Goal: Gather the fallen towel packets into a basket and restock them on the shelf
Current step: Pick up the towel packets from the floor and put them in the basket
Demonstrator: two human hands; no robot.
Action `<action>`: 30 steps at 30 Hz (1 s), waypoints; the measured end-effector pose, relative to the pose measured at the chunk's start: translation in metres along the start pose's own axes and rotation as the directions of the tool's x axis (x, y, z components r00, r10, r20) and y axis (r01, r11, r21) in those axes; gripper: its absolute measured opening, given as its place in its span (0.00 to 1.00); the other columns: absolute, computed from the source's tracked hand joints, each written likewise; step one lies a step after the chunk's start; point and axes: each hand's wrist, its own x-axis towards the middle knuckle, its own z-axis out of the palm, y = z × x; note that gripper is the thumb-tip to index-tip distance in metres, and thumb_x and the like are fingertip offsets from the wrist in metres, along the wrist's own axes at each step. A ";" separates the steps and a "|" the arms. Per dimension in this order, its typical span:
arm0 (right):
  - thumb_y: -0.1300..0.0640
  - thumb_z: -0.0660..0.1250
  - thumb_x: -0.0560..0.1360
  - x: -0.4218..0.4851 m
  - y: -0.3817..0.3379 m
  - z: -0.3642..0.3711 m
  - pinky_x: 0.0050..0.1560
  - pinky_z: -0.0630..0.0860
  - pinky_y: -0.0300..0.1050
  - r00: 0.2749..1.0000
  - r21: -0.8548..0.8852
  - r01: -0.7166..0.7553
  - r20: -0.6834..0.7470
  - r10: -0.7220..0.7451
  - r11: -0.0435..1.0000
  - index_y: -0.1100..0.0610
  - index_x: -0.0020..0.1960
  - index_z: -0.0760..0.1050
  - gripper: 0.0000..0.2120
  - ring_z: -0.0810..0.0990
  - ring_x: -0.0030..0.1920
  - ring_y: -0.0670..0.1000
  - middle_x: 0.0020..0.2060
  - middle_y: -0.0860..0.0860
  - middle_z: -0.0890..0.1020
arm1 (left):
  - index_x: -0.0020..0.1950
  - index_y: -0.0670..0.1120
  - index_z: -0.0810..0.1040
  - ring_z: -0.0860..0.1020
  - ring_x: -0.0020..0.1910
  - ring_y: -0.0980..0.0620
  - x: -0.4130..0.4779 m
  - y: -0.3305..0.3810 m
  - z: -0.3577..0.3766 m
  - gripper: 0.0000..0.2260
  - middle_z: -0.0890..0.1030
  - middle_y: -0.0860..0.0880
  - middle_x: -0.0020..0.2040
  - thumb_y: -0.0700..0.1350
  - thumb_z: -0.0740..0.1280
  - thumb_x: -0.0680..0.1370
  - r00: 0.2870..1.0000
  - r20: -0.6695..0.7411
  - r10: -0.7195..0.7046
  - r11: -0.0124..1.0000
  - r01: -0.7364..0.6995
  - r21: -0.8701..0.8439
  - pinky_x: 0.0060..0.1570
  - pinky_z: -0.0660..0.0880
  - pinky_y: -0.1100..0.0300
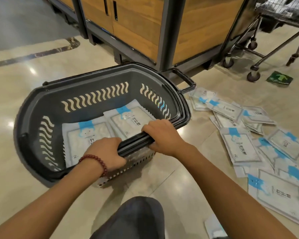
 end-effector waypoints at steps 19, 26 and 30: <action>0.51 0.64 0.72 -0.054 0.037 -0.002 0.52 0.61 0.49 0.970 0.015 0.242 -0.029 -0.242 0.970 0.56 0.57 0.69 0.16 0.72 0.52 0.56 0.50 0.52 0.75 | 0.41 0.58 0.71 0.77 0.38 0.56 -0.048 0.077 0.023 0.09 0.78 0.56 0.36 0.57 0.68 0.66 0.977 -0.022 -0.211 0.977 0.211 -0.015 0.39 0.75 0.61; 0.48 0.64 0.75 -0.059 0.068 -0.016 0.61 0.66 0.49 0.925 0.150 0.376 0.009 -0.381 0.915 0.53 0.67 0.68 0.23 0.71 0.60 0.53 0.59 0.51 0.75 | 0.64 0.55 0.71 0.76 0.52 0.58 -0.046 0.103 0.025 0.26 0.79 0.55 0.57 0.59 0.72 0.69 0.974 -0.084 -0.211 0.961 0.191 -0.199 0.54 0.73 0.62; 0.53 0.64 0.76 -0.092 0.118 -0.027 0.61 0.71 0.48 0.978 0.237 0.192 -0.124 -0.167 0.952 0.54 0.64 0.74 0.17 0.72 0.62 0.52 0.61 0.50 0.76 | 0.65 0.51 0.74 0.76 0.57 0.57 -0.019 0.153 0.004 0.22 0.78 0.54 0.60 0.52 0.71 0.72 0.936 -0.344 -0.068 0.962 -0.030 -0.272 0.58 0.74 0.57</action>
